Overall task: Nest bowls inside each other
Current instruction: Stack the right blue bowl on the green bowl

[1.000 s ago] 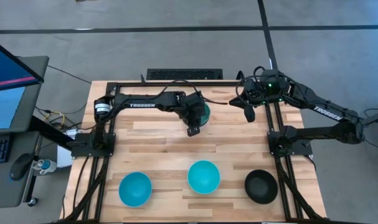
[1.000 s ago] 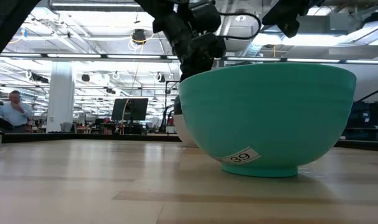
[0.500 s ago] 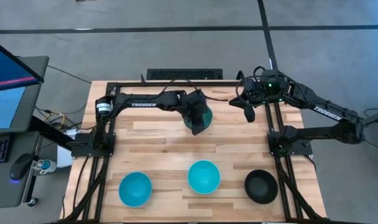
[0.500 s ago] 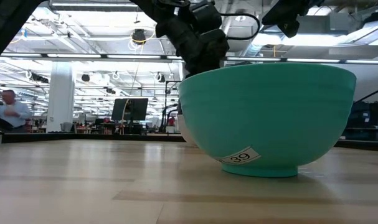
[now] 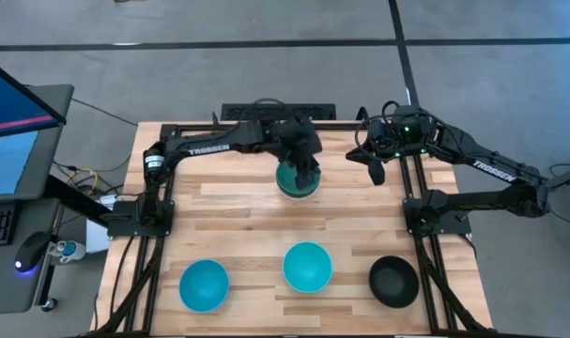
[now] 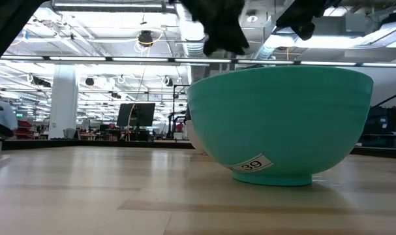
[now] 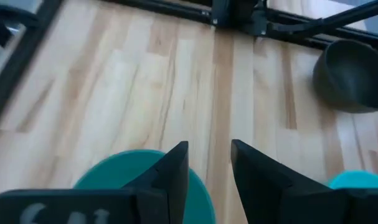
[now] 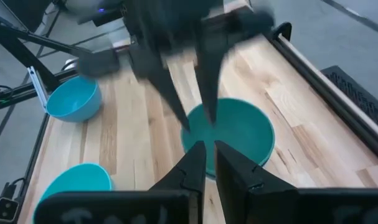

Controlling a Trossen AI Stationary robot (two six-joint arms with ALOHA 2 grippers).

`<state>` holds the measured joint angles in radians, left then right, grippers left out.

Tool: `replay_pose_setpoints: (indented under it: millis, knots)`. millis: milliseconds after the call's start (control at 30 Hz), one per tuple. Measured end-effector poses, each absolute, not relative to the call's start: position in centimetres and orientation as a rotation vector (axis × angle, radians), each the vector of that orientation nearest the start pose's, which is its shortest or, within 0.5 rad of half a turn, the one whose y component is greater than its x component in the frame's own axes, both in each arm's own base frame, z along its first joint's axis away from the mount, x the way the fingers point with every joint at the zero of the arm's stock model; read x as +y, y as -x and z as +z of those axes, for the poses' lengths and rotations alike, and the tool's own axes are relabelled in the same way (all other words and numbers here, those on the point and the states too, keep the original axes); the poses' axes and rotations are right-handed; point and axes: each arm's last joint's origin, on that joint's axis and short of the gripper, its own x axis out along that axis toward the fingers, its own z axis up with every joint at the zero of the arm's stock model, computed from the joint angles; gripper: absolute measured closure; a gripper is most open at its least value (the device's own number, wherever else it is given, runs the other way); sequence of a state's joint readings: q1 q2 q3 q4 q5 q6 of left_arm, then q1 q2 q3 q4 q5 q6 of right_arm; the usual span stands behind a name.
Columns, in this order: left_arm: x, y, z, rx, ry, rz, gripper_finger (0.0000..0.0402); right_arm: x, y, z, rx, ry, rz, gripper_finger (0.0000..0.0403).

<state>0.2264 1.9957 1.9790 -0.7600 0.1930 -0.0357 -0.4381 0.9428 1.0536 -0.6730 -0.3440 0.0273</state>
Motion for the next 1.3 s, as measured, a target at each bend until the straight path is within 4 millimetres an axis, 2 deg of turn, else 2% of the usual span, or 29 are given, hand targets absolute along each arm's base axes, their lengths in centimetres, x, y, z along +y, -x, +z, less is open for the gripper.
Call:
replay_pose_setpoints:
  millis: [167,300,467,567,700,867,1100,1300]
  knots:
    - [8.0,-42.2,38.1,0.737,0.176,0.026,0.029,-5.9,-16.9,34.9,0.578,-0.296,-0.041,0.0349]
    - [5.9,-41.5,40.4,0.729,0.104,0.035,0.029,-4.0,-17.5,34.3,0.632,-0.294,0.065,0.0349]
    - [4.2,-40.7,42.6,0.694,0.029,0.115,0.029,-1.3,-18.6,30.8,0.705,-0.324,0.132,0.0349]
    - [3.7,-40.0,43.6,0.654,0.035,0.135,0.029,0.1,-19.6,28.7,0.644,-0.342,0.146,0.0349]
    - [3.0,-38.8,45.0,0.615,0.046,0.148,0.029,1.4,-20.3,27.7,0.526,-0.395,0.16,0.0349]
    - [1.5,-38.0,45.2,0.651,0.045,0.069,0.029,2.0,-20.3,27.4,0.516,-0.385,0.127,0.0349]
    - [-0.2,-36.3,44.2,0.841,0.015,-0.046,0.029,3.2,-20.3,27.3,0.533,-0.39,0.134,0.0349]
    - [-0.9,-36.2,44.8,0.795,-0.01,-0.111,0.029,4.4,-20.3,27.0,0.548,-0.391,0.128,0.0349]
